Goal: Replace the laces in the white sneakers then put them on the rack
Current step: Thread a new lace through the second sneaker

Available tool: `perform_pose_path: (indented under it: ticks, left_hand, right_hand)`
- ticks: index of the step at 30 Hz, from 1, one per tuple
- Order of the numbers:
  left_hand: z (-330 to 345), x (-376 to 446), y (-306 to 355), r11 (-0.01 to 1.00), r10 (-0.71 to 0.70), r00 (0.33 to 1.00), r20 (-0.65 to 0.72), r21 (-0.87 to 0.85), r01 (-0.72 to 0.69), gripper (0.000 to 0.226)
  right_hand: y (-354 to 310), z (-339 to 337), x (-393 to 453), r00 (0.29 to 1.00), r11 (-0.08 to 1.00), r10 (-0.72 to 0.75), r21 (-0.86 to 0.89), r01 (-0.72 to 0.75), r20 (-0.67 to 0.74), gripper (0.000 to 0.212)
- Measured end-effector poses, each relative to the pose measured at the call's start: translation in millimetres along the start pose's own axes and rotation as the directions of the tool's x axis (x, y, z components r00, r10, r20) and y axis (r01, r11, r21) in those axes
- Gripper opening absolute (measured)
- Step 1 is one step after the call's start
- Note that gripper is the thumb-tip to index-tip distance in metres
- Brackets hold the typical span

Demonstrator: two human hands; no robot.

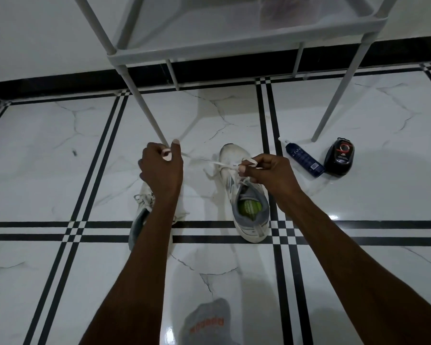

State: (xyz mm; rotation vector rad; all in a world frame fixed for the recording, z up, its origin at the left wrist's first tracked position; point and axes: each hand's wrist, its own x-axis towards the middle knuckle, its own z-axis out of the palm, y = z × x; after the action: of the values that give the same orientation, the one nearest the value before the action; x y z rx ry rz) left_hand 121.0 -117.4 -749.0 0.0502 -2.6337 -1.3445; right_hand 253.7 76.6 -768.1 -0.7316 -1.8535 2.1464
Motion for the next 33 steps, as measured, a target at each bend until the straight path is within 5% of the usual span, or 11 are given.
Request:
perform_pose_path:
  ticks: [3,5,8,12,15,20,22,24,28,33]
  left_hand:
    - [13,-20,3,0.976,0.138,0.989,-0.057,0.179,-0.126,0.044]
    - [26,-40,7,0.988,0.122,0.988,0.099,0.087,-0.131,0.037]
    - [43,-64,16,0.975,-0.173,0.86,0.48,-0.037,0.217,0.06]
    - [50,-75,28,0.749,-0.484,0.612,0.626,-0.065,0.659,0.049]
    - [51,-73,24,0.636,-0.494,0.494,0.715,-0.09,0.767,0.057]
    - [61,-69,1,0.658,-0.502,0.632,0.59,-0.214,0.722,0.024]
    - [59,-68,-18,0.69,-0.564,0.687,0.457,-0.195,0.697,0.035]
    - [55,-70,-36,0.698,-0.607,0.679,0.414,-0.132,0.704,0.038]
    - [61,-84,-49,0.656,-0.647,0.617,0.448,-0.087,0.75,0.036]
    - [56,-94,-36,0.875,-0.456,0.866,0.207,-0.073,0.478,0.045]
  right_hand:
    - [-1,5,0,1.0,1.0,0.012,-0.01,-0.011,0.003,0.015]
    - [-1,9,1,1.0,1.0,0.007,-0.006,-0.007,0.002,0.013]
    - [0,12,0,1.0,1.0,-0.004,0.0,0.004,-0.012,0.016]
    - [1,11,0,0.999,1.0,0.005,-0.003,-0.005,-0.034,0.017]
    - [2,8,-1,0.999,1.0,0.004,-0.022,-0.005,-0.04,0.015]
    - [4,-3,2,0.995,0.989,0.017,-0.143,-0.031,-0.097,0.017]
    - [10,-21,2,0.967,0.984,0.112,-0.109,-0.139,-0.23,0.013]
    - [23,-37,-1,0.91,0.945,0.276,-0.084,-0.316,-0.308,0.008]
    - [38,-38,-2,0.813,0.842,0.534,0.056,-0.537,-0.23,0.008]
    - [22,-48,3,0.797,0.797,0.579,0.325,-0.509,-0.171,0.005]
